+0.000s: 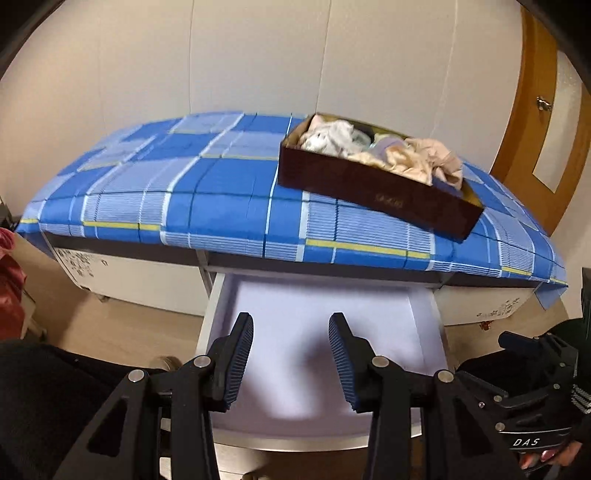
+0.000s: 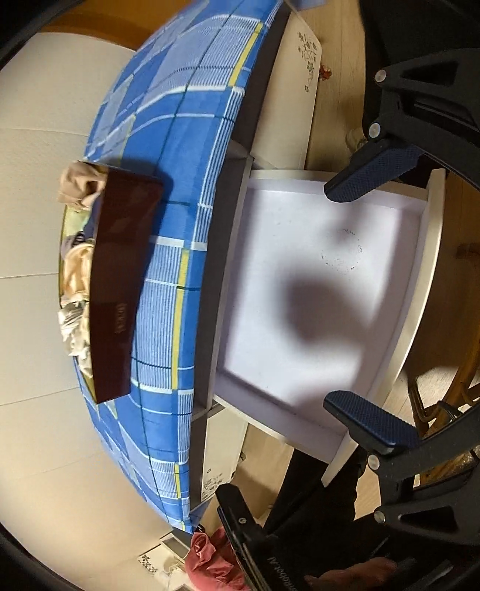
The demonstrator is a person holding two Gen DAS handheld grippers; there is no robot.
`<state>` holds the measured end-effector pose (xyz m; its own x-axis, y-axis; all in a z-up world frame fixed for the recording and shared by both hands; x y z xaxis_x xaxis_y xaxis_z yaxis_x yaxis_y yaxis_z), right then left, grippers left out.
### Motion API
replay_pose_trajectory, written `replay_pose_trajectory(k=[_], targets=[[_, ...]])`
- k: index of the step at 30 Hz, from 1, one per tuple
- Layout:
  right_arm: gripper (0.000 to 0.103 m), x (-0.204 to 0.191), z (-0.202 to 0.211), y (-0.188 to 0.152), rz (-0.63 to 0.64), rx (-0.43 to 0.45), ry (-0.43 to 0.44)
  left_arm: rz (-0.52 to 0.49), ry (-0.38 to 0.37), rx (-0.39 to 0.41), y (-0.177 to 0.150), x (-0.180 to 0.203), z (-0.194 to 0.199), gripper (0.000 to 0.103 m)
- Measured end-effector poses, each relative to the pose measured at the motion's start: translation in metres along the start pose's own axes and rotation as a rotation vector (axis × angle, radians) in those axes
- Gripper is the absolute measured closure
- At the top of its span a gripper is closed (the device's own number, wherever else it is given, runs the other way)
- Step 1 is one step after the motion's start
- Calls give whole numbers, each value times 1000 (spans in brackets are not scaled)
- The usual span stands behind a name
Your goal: Organize soft objects
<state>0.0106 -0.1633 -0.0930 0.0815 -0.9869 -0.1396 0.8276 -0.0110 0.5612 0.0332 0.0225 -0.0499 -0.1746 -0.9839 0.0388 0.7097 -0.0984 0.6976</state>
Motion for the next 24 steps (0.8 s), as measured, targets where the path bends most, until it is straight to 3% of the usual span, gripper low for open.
replay_pose_trajectory(k=[9,13,16,19,24], targets=[[0,-6,39,-7,-39,13,-56,59,46,-28,-13,2,25,60],[0,-9,66,-6,-42,50,-86,48,19,-50,-11,13,35,60],[0,-11,89,2,-30,104,-134,13,13,-25,-2,23,49,60],[0,-8,102,9,-74,127,-127,-27,16,37,8,35,69,60],[0,0,114,12,-136,169,-158,-68,33,76,11,44,82,60]])
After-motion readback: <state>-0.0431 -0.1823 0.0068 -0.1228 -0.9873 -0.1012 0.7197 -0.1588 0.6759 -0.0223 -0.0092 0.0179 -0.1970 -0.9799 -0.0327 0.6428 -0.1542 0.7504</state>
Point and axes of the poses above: each gripper's, at about its wrist camera, not at the fingertips, and z roughly against the way its jaws point, x to its right, y to its top, the point moved 6 cm from there along -z, roughly the way its jaws point, and after that the axes turned 4 degrees about -z, right-handed, at the moved point
